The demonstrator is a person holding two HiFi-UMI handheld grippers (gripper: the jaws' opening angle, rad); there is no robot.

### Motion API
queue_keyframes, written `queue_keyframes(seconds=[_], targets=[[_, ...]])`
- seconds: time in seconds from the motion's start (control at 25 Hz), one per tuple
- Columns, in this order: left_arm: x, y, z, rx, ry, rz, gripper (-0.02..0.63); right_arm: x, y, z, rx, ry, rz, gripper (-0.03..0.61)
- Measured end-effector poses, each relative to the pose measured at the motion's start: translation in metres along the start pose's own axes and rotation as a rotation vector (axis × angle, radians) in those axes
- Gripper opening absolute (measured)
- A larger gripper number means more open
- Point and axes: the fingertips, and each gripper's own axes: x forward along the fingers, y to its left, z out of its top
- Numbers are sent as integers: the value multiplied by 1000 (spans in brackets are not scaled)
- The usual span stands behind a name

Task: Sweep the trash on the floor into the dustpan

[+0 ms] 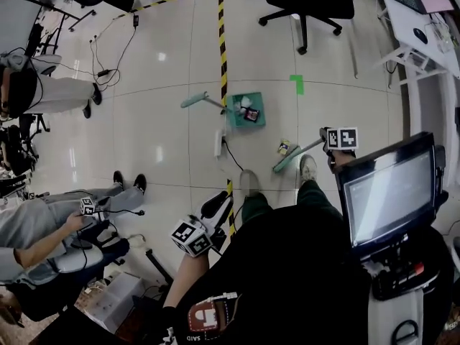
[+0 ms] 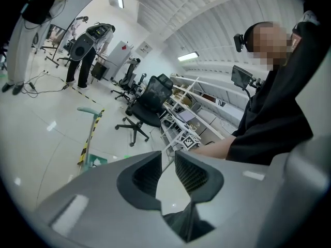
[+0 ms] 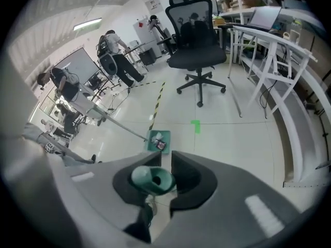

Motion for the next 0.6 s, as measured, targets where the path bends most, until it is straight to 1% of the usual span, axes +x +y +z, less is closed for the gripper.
queue_keyframes(seconds=[0.12,0.2,0.28,0.4,0.52,0.6], targets=[[-4,5,-11,-19,9,22,83,21,-4,36,-11,-73,-1,54],[-3,6,-15,-24,28,38,83,32,2,64,-48,-121,18,52],[-2,4,-15,-23,47,46,83,38,17,91,-121,-171,56,52],[-2,1,-14,-24,55,44,83,42,49,123,-252,-233,138,52],[0,3,-15,-26,58,38,83,41,75,144,-344,-276,196,52],[5,2,-14,-24,55,28,83,38,79,151,-381,-291,213,52]])
